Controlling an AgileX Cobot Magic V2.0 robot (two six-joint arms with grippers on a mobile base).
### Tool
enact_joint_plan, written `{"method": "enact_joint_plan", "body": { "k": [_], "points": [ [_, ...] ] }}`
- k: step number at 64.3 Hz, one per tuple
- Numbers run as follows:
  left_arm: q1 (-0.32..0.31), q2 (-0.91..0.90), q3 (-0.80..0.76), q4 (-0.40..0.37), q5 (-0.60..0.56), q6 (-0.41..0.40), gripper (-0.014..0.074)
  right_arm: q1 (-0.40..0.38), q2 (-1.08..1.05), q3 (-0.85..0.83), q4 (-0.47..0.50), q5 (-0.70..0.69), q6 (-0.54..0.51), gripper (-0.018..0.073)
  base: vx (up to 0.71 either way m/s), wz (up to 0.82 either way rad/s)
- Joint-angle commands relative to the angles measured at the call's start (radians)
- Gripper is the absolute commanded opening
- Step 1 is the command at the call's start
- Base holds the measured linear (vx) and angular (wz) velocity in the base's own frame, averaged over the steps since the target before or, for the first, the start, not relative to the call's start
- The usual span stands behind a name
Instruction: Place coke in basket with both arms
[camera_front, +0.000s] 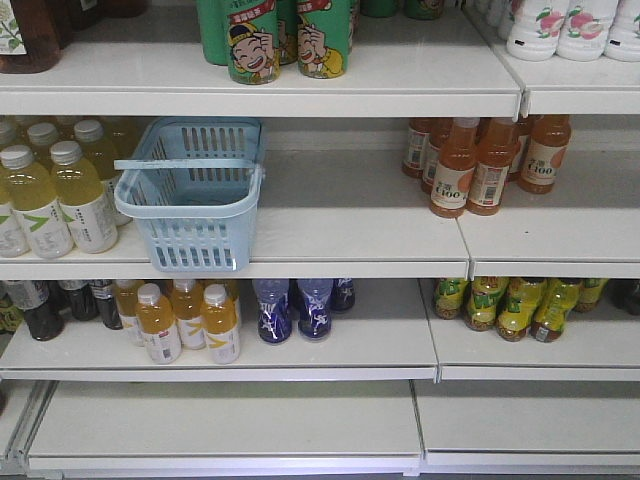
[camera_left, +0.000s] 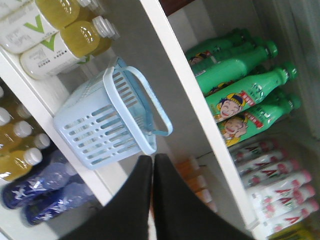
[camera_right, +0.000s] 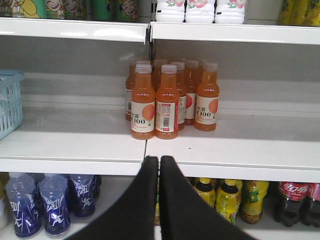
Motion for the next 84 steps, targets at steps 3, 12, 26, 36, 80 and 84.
{"method": "enact_joint_plan", "body": {
  "k": [3, 12, 26, 36, 80, 84],
  "points": [
    [-0.001, -0.019, -0.040, -0.274, -0.133, -0.044, -0.0006, -0.001, -0.013, 0.008, -0.006, -0.071, -0.009, -0.0005, 0.00, 0.00],
    [-0.001, -0.019, -0.127, -0.639, -0.137, -0.079, -0.0006, -0.001, -0.013, 0.008, -0.006, -0.071, -0.009, -0.0005, 0.00, 0.00],
    [-0.001, 0.000, -0.432, -0.673, -0.102, 0.032, -0.0006, -0.001, -0.013, 0.008, -0.006, -0.071, -0.009, -0.0005, 0.00, 0.00],
    [-0.001, 0.131, -0.654, -0.637, -0.079, 0.254, -0.0002, -0.001, -0.013, 0.008, -0.006, -0.071, -0.009, -0.0005, 0.00, 0.00],
    [-0.001, 1.120, -0.923, -1.161, 0.340, 1.085, 0.0008, -0.001, -0.013, 0.008, -0.006, -0.071, -0.009, -0.0005, 0.00, 0.00],
    [-0.001, 1.191, -0.928, -1.160, 0.375, 1.115, 0.0012, -0.001, -0.013, 0.008, -0.006, -0.071, -0.009, -0.0005, 0.00, 0.00]
  ]
}}
